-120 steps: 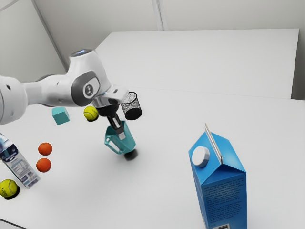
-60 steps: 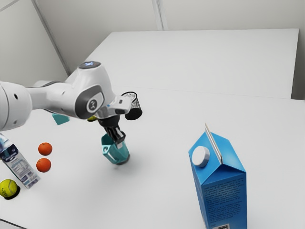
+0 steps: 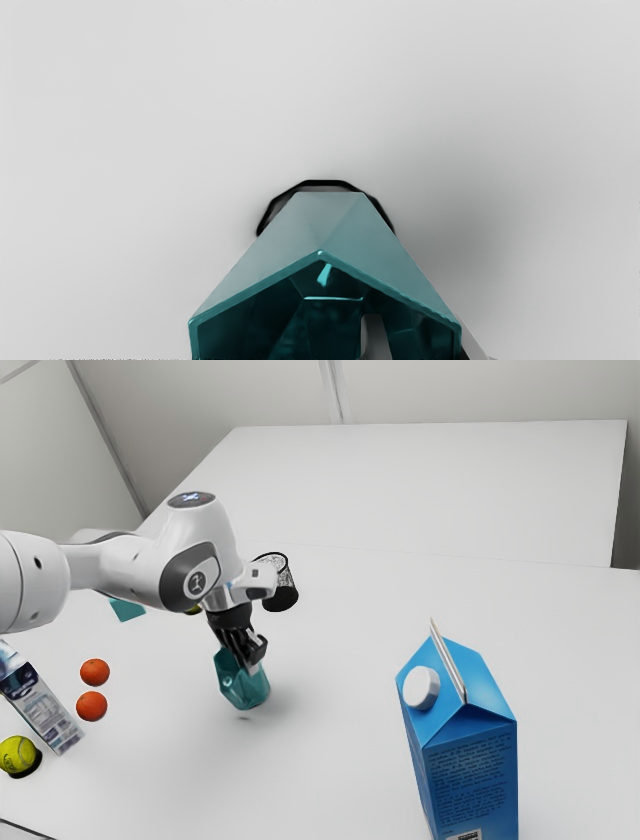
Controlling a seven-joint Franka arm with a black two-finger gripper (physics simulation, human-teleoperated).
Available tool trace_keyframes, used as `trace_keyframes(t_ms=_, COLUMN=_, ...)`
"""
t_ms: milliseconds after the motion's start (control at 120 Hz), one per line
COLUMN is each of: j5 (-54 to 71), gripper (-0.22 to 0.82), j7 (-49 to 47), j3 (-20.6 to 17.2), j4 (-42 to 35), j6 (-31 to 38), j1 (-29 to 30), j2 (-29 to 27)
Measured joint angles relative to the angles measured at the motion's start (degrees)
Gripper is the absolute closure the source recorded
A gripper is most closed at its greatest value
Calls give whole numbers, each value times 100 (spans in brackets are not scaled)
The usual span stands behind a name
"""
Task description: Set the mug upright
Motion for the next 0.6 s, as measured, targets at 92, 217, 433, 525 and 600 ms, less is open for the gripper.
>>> trace_keyframes(t_ms=92, j5=-6, gripper=49, j7=-84, j3=-41, j4=4, j6=-12, j1=25, j2=-88)
trace_keyframes(t_ms=217, j5=-60, gripper=27, j7=-176, j3=-108, j4=37, j6=-130, j1=-1, j2=-353)
trace_keyframes(t_ms=433, j5=-262, gripper=10, j7=-301, j3=-136, j4=796, j6=-879, j1=-11, j2=-712)
trace_keyframes(t_ms=525, j5=-304, gripper=6, j7=-392, j3=-134, j4=1523, j6=-1384, j1=-2, j2=-613)
trace_keyframes(t_ms=600, j5=-322, gripper=5, j7=-479, j3=-136, j4=2072, j6=-1794, j1=8, j2=-529)
